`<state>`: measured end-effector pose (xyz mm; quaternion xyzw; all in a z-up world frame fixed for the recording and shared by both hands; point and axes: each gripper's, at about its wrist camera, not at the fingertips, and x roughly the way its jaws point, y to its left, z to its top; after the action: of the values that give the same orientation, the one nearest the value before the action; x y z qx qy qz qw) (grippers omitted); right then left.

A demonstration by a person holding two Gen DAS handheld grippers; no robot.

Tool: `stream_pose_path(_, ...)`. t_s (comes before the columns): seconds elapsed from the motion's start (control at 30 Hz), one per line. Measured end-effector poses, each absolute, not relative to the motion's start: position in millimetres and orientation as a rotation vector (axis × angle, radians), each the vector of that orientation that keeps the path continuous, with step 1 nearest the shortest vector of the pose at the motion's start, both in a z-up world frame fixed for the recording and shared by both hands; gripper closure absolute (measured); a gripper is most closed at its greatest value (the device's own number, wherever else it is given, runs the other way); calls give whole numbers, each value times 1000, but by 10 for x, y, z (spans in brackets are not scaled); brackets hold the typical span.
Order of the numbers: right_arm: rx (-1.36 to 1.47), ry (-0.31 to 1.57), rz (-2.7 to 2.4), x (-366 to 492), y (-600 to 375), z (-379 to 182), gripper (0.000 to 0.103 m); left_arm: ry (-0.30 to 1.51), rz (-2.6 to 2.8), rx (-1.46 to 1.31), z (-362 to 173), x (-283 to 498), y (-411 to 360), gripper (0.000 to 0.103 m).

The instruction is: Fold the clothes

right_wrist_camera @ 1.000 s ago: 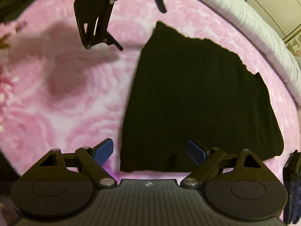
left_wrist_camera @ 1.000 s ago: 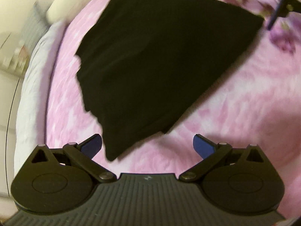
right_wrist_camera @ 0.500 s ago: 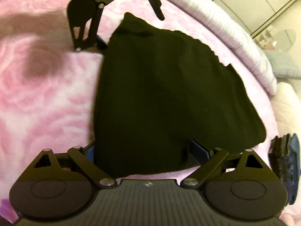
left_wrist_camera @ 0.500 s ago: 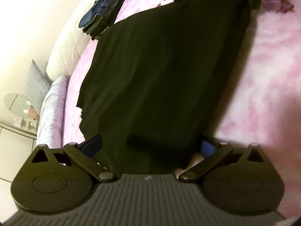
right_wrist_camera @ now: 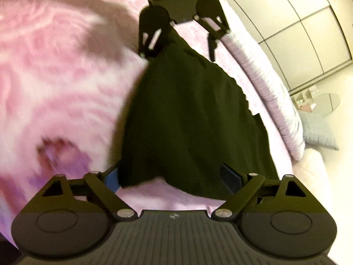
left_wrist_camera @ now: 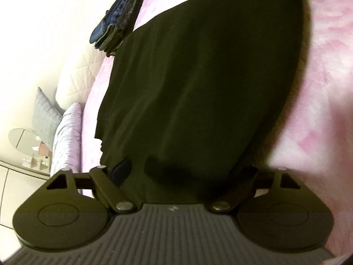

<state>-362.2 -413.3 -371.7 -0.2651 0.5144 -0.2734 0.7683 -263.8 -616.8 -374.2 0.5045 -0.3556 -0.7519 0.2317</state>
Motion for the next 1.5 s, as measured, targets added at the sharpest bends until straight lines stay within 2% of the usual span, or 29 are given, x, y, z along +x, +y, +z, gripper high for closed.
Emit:
stream_pose_path(0.17, -664, 1077, -545, -3613, -4127, -3709, 14, -1000, -2083, 1399, -3799, -2629, -6114, 38)
stream_pose_path(0.27, -690, 1065, -494, -3761, -4050, -3633, 14, -970, -2096, 1405, -3783, -2622, -6136, 38)
stream_pose_path(0.43, -682, 1167, -581, -4037, -4251, -3700, 17, -1003, -2109, 1406, -3801, -2602, -6139, 36)
stream_pose_path(0.6, -826, 1030, -470, -3776, -4281, -3830, 19, -1021, -2106, 1404, -3815, -2631, -6166, 34)
stream_pose_path(0.67, -811, 1024, -440, -3732, -4320, -3820, 20, -1001, -2105, 1407, -3792, -2644, -6176, 39)
stream_pose_path(0.7, -799, 1024, -426, -3717, -4342, -3810, 20, -991, -2104, 1409, -3780, -2650, -6181, 49)
stream_pose_path(0.73, -787, 1025, -413, -3701, -4365, -3801, 27, -981, -2103, 1411, -3769, -2657, -6186, 58)
stream_pose_path(0.77, -776, 1025, -399, -3686, -4387, -3791, 37, -972, -2102, 1412, -3757, -2664, -6190, 61)
stream_pose_path(0.8, -764, 1025, -385, -3670, -4409, -3782, 67, -962, -2101, 1414, -3746, -2670, -6195, 69)
stream_pose_path(0.83, -748, 1013, -384, -3701, -4395, -3738, 78, -952, -2100, 1416, -3734, -2677, -6200, 74)
stream_pose_path(0.9, -684, 988, -403, -3744, -4408, -3571, 87, -937, -2098, 1414, -3688, -2688, -6211, 78)
stream_pose_path(1.2, -515, 902, -398, -3771, -4396, -2696, 93, -975, -2124, 1446, -3077, -2521, -6201, 83)
stream_pose_path(1.33, -443, 882, -330, -3822, -4072, -2415, 93, -954, -2182, 1532, -2803, -2362, -5840, 83)
stream_pose_path(1.5, -261, 845, -258, -3958, -3806, -2006, 95, -835, -2291, 1689, -2443, -2223, -5266, 83)
